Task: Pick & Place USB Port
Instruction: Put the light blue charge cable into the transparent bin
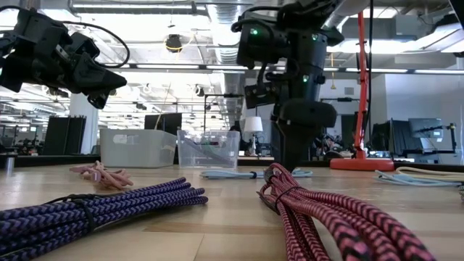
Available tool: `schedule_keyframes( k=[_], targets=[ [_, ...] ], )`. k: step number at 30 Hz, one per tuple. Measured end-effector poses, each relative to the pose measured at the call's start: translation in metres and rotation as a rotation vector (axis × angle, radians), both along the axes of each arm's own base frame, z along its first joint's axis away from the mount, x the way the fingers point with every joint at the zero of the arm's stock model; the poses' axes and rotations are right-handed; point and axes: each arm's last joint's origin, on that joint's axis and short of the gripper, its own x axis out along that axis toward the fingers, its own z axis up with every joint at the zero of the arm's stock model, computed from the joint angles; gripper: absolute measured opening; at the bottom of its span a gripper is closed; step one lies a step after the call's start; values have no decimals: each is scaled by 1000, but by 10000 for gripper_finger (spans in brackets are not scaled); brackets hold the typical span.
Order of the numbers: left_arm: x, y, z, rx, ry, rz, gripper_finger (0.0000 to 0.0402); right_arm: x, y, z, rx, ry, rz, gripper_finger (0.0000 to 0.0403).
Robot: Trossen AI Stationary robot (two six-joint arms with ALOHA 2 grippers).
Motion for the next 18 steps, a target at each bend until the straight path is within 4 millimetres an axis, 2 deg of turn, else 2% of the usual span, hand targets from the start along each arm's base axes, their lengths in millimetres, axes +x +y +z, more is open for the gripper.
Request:
schedule_keyframes(
  k=[5, 15, 18],
  targets=[
    [0, 0, 0, 0, 0, 0, 30, 0, 0, -1, 2, -12, 0, 164],
    [0, 0, 0, 0, 0, 0, 30, 1, -1, -1, 35, -14, 2, 89],
    [0, 0, 0, 0, 0, 0, 30, 5, 0, -7, 60, -24, 7, 74]
  ],
)
